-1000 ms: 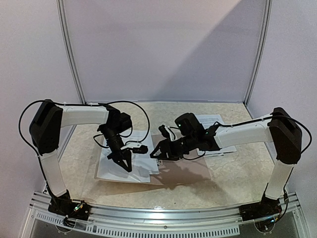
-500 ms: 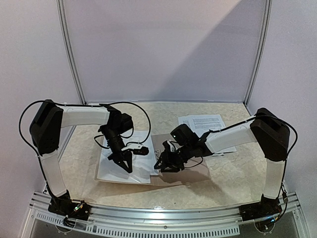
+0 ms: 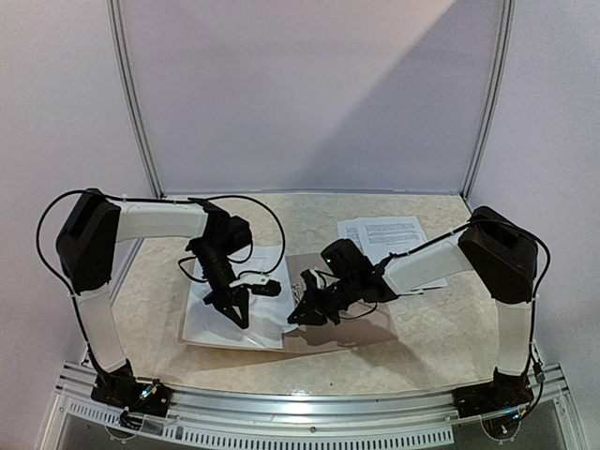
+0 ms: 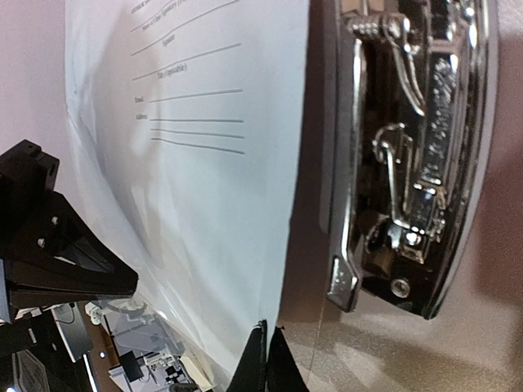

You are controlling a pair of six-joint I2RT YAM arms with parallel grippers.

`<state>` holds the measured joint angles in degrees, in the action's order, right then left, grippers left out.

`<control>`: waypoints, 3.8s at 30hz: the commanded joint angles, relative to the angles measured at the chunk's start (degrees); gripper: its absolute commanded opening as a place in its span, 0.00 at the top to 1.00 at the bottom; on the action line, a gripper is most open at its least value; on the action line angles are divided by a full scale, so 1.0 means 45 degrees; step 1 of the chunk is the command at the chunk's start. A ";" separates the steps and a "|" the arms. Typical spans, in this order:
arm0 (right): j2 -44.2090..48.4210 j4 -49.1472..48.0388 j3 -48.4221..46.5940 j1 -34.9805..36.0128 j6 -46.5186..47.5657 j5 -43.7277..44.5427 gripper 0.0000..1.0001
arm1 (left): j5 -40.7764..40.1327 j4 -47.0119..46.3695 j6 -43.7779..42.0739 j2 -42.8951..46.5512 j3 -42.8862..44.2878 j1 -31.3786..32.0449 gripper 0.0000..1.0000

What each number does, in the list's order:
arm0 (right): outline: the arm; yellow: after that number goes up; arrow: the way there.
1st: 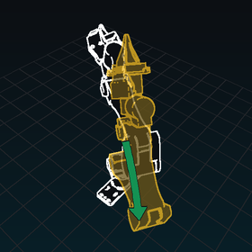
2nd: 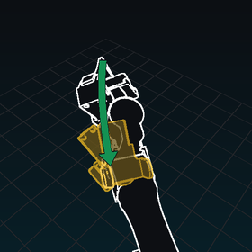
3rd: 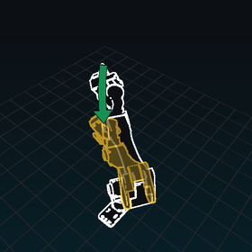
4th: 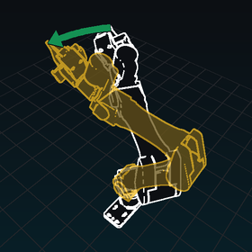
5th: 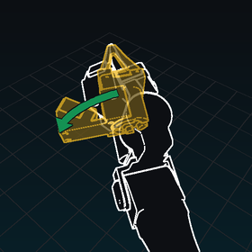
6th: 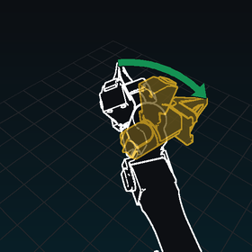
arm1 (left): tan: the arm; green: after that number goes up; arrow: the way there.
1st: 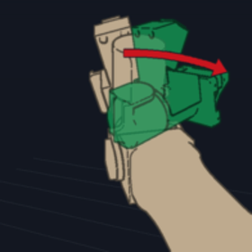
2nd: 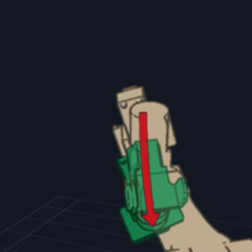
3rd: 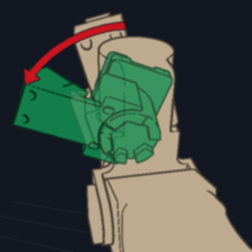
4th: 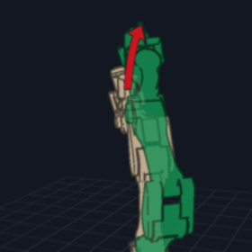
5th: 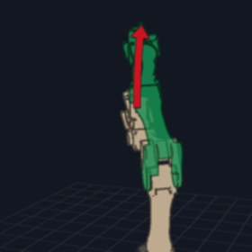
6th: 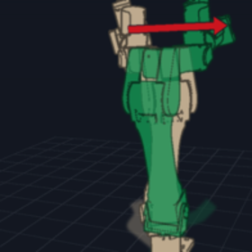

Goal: Put the files into the folder
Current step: Insert the folder to form pockets on the folder.

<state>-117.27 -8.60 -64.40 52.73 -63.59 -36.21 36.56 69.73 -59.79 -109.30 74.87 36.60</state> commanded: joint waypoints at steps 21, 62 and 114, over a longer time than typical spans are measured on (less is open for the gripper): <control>0.1616 0.5230 -0.0757 0.0450 0.7178 0.0592 1.00 | 0.0106 0.0149 -0.0407 0.0322 -0.0427 0.0163 1.00; 0.0705 0.4007 -0.0179 -0.0136 0.7017 -0.0429 1.00 | -0.0077 0.0331 -0.0284 0.0349 -0.0186 0.0265 1.00; -0.0105 0.1390 -0.0236 -0.0305 0.5342 -0.0323 0.99 | -0.1416 -0.0988 0.1508 -0.0263 -0.0104 0.0402 0.78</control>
<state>-116.11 2.55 -66.26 50.74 -36.18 -36.51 31.53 67.31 -54.92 -109.43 73.36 37.63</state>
